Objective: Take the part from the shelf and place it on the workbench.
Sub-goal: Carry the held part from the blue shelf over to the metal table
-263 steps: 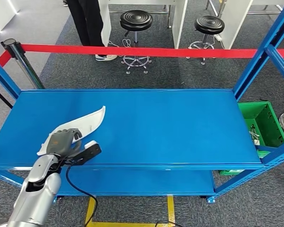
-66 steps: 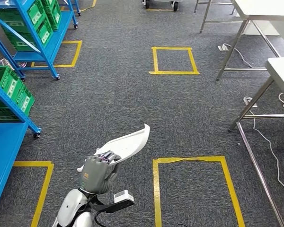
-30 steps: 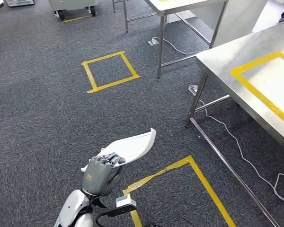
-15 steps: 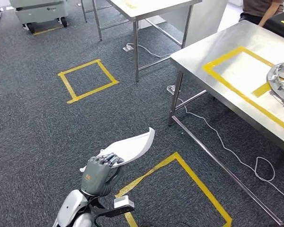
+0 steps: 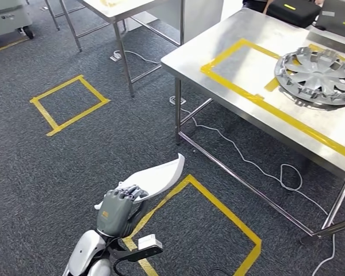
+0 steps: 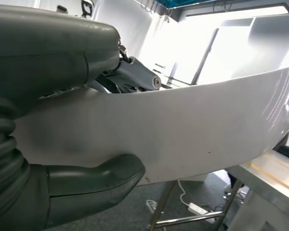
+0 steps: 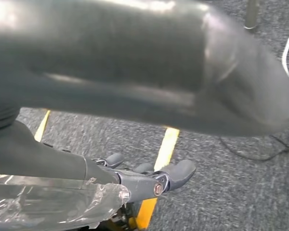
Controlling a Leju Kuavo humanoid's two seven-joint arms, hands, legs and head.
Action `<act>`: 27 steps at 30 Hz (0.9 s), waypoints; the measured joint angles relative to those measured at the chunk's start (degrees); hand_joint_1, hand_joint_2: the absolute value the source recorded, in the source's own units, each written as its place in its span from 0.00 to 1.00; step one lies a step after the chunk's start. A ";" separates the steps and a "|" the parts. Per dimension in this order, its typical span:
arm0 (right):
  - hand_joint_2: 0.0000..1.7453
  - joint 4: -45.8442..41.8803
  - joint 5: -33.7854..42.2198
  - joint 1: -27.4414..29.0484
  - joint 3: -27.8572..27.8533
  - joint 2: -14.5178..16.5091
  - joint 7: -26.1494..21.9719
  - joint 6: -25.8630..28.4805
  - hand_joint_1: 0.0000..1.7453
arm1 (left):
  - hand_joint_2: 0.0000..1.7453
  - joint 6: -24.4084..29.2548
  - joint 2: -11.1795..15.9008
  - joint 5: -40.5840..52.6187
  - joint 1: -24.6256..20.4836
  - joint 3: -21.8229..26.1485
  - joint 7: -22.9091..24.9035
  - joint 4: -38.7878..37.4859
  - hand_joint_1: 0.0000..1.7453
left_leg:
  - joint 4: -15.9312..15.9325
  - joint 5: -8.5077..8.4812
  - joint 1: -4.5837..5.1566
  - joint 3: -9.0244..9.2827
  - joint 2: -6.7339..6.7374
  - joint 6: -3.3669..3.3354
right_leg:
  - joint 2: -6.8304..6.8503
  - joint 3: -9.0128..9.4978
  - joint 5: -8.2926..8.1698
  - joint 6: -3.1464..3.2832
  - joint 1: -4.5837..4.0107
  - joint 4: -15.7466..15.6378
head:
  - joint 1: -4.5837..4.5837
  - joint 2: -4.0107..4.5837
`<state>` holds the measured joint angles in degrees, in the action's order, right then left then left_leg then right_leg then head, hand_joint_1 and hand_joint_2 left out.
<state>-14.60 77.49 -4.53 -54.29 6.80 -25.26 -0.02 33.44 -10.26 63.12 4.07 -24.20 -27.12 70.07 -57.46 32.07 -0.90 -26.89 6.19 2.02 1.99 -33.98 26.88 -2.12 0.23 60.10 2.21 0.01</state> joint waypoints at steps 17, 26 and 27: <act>0.00 0.11 1.45 0.15 -0.17 0.15 -0.05 -0.05 0.00 | 1.00 -0.63 0.19 -0.08 0.38 0.28 0.13 -0.11 1.00 | -1.57 -7.46 0.17 -9.79 -7.96 -1.59 | -5.98 9.77 7.02 -0.68 0.49 4.37 | -1.40 0.10; 0.00 0.29 1.50 1.45 -0.28 0.24 -0.13 0.02 0.00 | 1.00 -2.20 -0.21 -2.46 0.78 1.41 1.46 -0.23 1.00 | 1.12 3.72 1.19 6.20 -3.30 -1.98 | 0.94 -9.16 -0.81 1.20 -1.10 4.96 | -0.64 0.07; 0.00 0.34 1.65 1.42 -0.35 0.26 -0.14 0.04 0.00 | 1.00 -2.36 -0.23 -2.63 0.76 1.63 1.65 -0.25 1.00 | 1.56 4.78 1.18 7.30 -2.93 -1.66 | 1.69 -9.63 -5.39 1.61 -1.59 3.46 | -0.85 0.08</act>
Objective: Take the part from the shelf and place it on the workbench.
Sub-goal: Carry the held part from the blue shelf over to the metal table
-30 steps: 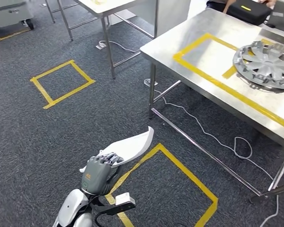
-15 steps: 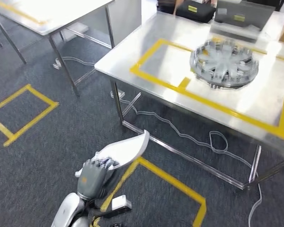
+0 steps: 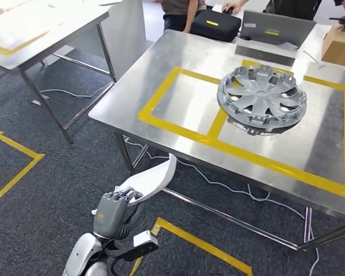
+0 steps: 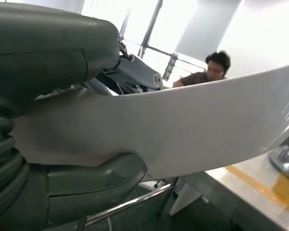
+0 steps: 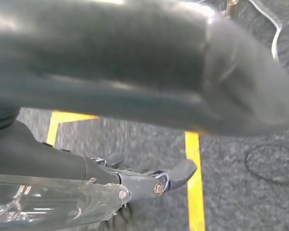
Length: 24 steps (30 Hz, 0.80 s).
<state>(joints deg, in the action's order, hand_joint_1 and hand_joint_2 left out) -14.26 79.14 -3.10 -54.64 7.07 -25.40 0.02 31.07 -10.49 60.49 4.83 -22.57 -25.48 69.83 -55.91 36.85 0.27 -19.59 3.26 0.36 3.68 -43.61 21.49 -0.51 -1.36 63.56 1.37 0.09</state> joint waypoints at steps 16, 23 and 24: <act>0.00 -0.14 1.25 -1.04 -0.24 0.16 0.61 -0.26 0.00 | 1.00 -0.90 -1.26 -2.30 -3.37 4.96 0.62 -0.93 1.00 | -2.39 -14.49 -1.13 -18.82 -3.09 1.99 | -7.11 12.57 7.31 -1.39 1.81 -4.61 | -1.41 -0.07; 0.00 -0.10 1.33 -1.36 -0.22 0.17 1.18 -0.54 0.00 | 1.00 -0.99 -2.42 -0.30 -5.53 5.75 0.90 -1.46 1.00 | -1.44 -14.62 -1.40 -17.29 -3.40 0.74 | -5.87 15.42 7.75 -1.82 1.36 -6.94 | -0.99 -0.07; 0.00 -0.10 1.33 -1.44 -0.22 0.17 1.19 -0.54 0.00 | 1.00 -1.00 -2.47 0.60 -6.00 5.78 1.42 -1.69 1.00 | -1.46 -14.57 -1.35 -17.32 -3.47 0.67 | -5.82 15.58 7.65 -1.84 1.38 -6.99 | -0.99 -0.07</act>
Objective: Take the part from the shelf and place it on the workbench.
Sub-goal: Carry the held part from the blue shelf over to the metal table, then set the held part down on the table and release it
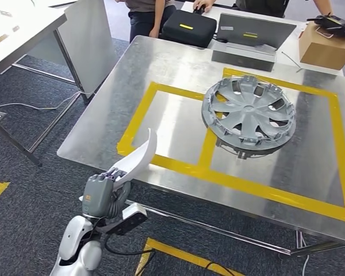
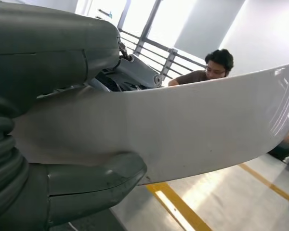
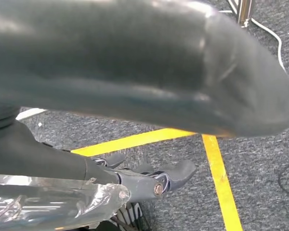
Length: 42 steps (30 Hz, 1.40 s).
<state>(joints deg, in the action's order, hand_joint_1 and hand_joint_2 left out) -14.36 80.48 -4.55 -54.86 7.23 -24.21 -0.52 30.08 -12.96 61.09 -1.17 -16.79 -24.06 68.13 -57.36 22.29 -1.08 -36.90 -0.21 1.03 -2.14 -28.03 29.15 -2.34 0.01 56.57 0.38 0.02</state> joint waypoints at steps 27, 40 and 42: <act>0.00 0.00 0.00 -1.21 0.03 0.19 0.97 0.44 0.00 | 1.00 -0.22 -1.39 3.08 -6.14 -1.45 3.15 -0.75 1.00 | 0.12 -0.04 0.32 0.79 -0.21 -0.25 | 0.59 0.32 0.62 -1.21 0.15 -0.49 | -0.07 0.00; 0.00 -0.01 0.01 -1.66 0.77 2.22 0.31 4.05 0.00 | 1.00 -1.96 -2.77 5.23 -10.85 -5.18 4.79 -2.66 1.00 | 1.05 0.02 0.37 1.34 -0.20 -1.06 | 0.62 0.73 0.48 -1.60 0.35 -1.27 | -0.09 0.00; 0.00 -0.01 0.01 -1.86 0.92 2.35 0.34 4.08 0.00 | 1.00 -2.21 -3.09 5.40 -11.55 -5.68 5.12 -3.07 1.00 | 2.46 -0.32 0.06 2.27 -0.01 -1.54 | 0.97 0.02 1.48 -1.93 0.38 0.54 | 0.11 0.00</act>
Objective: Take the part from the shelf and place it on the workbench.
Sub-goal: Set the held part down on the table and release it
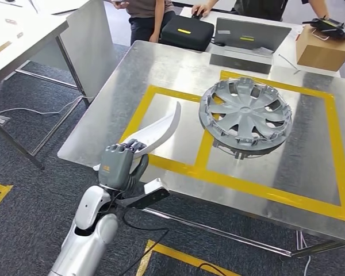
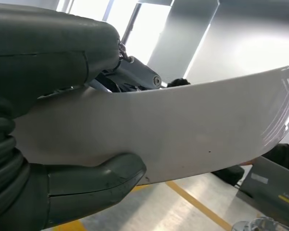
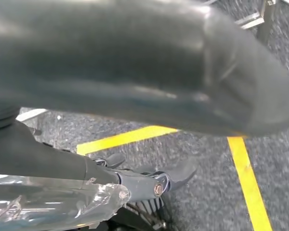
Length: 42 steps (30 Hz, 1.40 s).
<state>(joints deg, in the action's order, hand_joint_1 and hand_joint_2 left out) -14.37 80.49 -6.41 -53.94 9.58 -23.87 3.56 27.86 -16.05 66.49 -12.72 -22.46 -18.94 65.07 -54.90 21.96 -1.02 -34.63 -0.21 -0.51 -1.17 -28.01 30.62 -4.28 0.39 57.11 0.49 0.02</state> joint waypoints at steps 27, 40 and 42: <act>0.00 0.22 0.35 -1.75 3.15 1.01 3.76 0.32 0.00 | 1.00 -0.94 -2.72 15.68 -15.08 -0.87 19.34 -21.64 1.00 | -0.02 1.25 -2.19 1.41 0.22 5.89 | -0.36 -6.88 -5.62 0.86 1.38 1.98 | 0.15 0.00; 0.00 0.25 0.36 -3.49 5.15 1.97 7.63 1.25 0.00 | 1.00 -5.69 -2.84 18.75 -23.23 0.50 26.65 -32.12 1.00 | -0.11 0.99 -1.86 1.12 0.21 5.23 | -0.29 -6.61 -6.30 0.33 1.70 1.06 | 0.16 0.00; 0.00 0.25 0.36 -3.57 5.45 2.10 7.73 1.15 0.00 | 1.00 -6.38 -2.96 18.83 -24.08 0.60 26.82 -33.45 0.75 | -0.11 0.98 -1.81 1.12 0.21 5.21 | -0.30 -6.62 -6.32 0.31 1.76 1.06 | 0.15 0.00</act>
<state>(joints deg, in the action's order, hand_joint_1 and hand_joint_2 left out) -14.12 80.85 -9.98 -48.49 11.69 -16.14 4.72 21.48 -19.02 85.32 -36.80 -21.87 7.88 31.62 -55.01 22.95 -2.82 -33.52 0.00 4.70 -1.46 -34.62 24.30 -3.97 2.15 58.17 0.64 0.02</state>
